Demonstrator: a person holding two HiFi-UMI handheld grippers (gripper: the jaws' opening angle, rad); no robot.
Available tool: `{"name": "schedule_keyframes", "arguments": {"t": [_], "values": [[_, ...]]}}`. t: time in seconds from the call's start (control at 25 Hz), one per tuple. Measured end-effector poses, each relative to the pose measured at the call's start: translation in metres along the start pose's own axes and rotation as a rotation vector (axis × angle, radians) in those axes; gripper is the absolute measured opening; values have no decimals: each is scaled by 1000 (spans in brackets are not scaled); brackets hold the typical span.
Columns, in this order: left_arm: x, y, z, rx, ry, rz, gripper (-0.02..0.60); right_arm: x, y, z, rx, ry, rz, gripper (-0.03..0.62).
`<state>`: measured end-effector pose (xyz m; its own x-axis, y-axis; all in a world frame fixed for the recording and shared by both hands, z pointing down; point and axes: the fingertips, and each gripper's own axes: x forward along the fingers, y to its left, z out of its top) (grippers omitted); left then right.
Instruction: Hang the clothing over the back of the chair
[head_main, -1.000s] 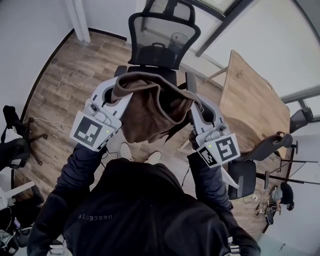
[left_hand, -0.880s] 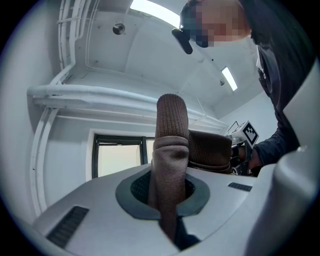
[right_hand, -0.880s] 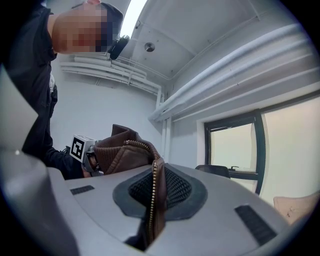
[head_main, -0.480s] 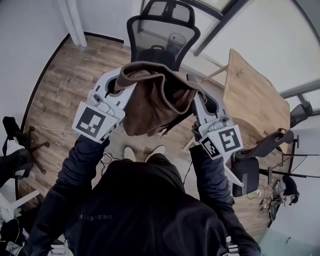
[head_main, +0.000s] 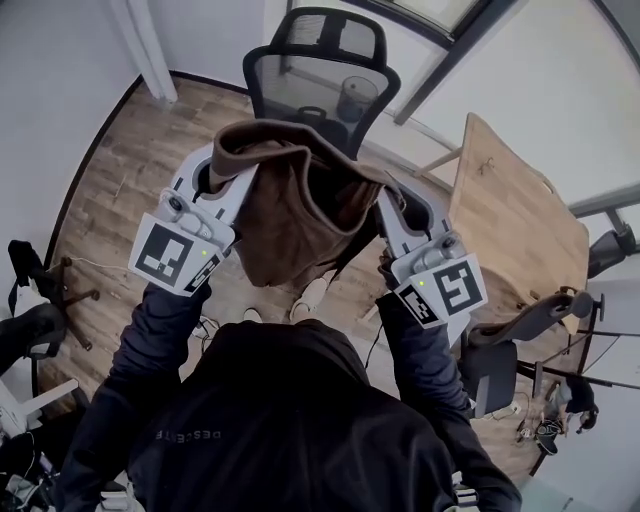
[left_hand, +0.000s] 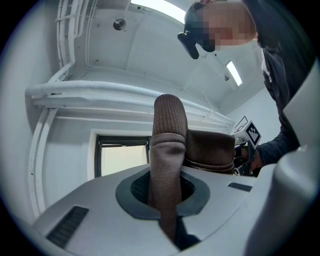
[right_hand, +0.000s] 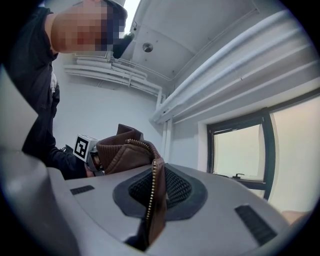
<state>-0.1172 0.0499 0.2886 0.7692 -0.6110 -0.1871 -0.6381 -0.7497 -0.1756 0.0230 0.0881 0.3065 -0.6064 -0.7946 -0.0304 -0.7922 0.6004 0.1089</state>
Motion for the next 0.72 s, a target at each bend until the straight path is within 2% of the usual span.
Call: {"name": "schedule_keyframes", "arguments": {"t": [0.32, 0.72], "values": [[67, -2, -7, 8, 8, 77, 31, 6, -73, -1, -18, -21, 90, 31], [135, 7, -17, 16, 31, 129, 31, 24, -149, -2, -44, -27, 132, 31]]}}
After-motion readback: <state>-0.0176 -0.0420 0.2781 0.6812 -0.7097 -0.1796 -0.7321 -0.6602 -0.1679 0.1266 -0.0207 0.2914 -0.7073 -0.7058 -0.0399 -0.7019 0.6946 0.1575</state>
